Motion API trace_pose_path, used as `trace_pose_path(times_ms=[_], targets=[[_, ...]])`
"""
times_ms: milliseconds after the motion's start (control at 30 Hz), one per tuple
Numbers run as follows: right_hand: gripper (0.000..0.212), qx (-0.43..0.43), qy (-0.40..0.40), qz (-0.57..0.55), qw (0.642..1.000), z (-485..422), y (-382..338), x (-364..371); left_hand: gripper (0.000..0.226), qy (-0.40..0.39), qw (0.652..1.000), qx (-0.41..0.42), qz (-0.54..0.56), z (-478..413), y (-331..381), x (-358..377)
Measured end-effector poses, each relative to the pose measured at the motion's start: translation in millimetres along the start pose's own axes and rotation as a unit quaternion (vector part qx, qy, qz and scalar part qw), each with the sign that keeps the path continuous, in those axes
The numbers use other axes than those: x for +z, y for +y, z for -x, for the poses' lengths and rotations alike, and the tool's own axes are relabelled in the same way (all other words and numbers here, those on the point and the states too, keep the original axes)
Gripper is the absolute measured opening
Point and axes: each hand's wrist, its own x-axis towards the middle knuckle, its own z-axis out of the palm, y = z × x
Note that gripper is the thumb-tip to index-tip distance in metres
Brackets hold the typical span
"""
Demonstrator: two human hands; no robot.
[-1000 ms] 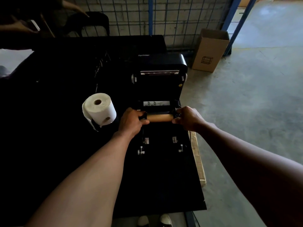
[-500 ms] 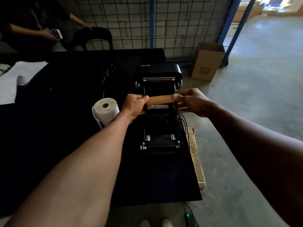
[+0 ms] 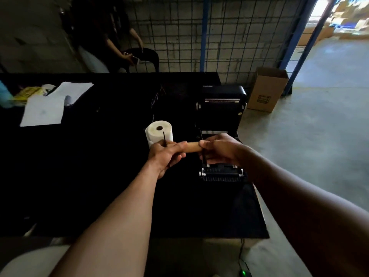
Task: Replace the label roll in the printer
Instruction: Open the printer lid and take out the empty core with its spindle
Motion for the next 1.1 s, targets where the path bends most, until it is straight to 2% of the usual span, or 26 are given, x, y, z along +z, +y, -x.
trace_pose_path(times_ms=[133,233,333,433,500,567,700,933,1100], targets=[[0.024,0.049,-0.001,-0.018,0.999,-3.6,14.3,59.9,0.026,0.001,0.999,-0.041,0.017,2.8,-25.7,-53.9],[0.021,0.078,0.004,-0.031,0.996,-4.8,24.9,103.8,0.028,-0.005,0.998,-0.066,0.001,3.8,-35.9,-100.1],[0.020,0.078,0.085,-0.029,0.993,-10.1,39.6,137.1,0.026,0.007,0.997,-0.072,0.007,3.8,-43.4,-143.8],[0.026,0.106,0.173,0.104,0.974,-10.9,64.6,158.3,0.020,0.011,0.997,-0.082,0.004,4.9,-55.8,-171.9],[0.040,0.142,0.207,0.221,0.943,-6.8,76.4,172.1,0.022,0.019,0.996,-0.090,0.003,3.5,-63.8,-179.9],[0.048,0.153,0.207,0.268,0.928,-4.2,82.1,184.7,0.023,0.026,0.996,-0.089,-0.007,1.7,-71.6,-182.6],[0.038,0.144,0.197,0.303,0.921,-10.9,84.5,197.2,0.025,0.039,0.996,-0.074,-0.015,-2.2,-84.4,-185.3],[0.031,0.130,0.231,0.326,0.907,-28.0,90.1,206.2,0.018,0.034,0.995,-0.093,-0.003,-13.8,-88.9,-188.8],[0.044,0.121,0.244,0.341,0.900,-39.2,99.8,207.8,0.017,0.034,0.995,-0.098,-0.005,-19.6,-91.5,-187.6]])
